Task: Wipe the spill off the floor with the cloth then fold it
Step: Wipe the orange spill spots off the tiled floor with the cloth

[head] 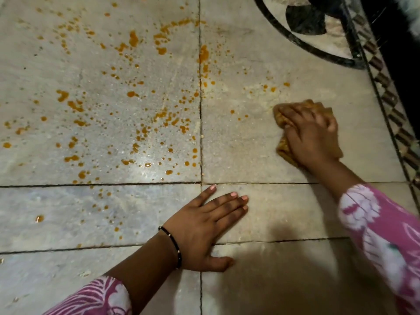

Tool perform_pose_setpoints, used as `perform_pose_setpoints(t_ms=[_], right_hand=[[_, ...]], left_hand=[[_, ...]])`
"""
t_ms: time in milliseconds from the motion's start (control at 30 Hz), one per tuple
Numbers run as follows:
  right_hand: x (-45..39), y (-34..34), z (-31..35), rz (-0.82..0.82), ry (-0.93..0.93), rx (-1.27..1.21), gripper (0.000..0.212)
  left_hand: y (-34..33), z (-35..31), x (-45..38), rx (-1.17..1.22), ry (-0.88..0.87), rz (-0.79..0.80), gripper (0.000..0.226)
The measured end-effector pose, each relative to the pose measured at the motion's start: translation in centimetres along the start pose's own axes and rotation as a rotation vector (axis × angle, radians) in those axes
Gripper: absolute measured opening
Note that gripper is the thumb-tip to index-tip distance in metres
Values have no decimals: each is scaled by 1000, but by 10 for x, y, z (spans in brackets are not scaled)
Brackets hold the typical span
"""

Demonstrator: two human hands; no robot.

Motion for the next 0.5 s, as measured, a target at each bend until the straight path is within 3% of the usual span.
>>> perform_pose_setpoints(t_ms=[67, 167, 267, 333, 433, 500], right_hand=[[-8, -8, 42, 24, 31, -34, 54], [37, -17, 93, 55, 313, -61, 52], [83, -11, 67, 47, 438, -90, 48], [80, -2, 19, 5, 319, -126, 47], [34, 7, -49, -42, -27, -95, 49], [-6, 8, -56, -43, -166, -62, 47]], left_hand=[[1, 0, -1, -3, -2, -1, 94], [1, -1, -1, -7, 3, 7, 94], [0, 0, -1, -11, 5, 0, 95], [0, 0, 0, -4, 7, -5, 95], [0, 1, -1, 5, 3, -8, 94], [-1, 0, 0, 10, 6, 4, 94]])
Point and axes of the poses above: each hand's wrist, its own x-axis away from the middle knuckle, its own y-axis out of the back of the hand, z = x × y, the point moved 7 cm from there along -x, towards the middle knuckle, and after that the axes turned 1 degree about z, right-handed, at the moved point
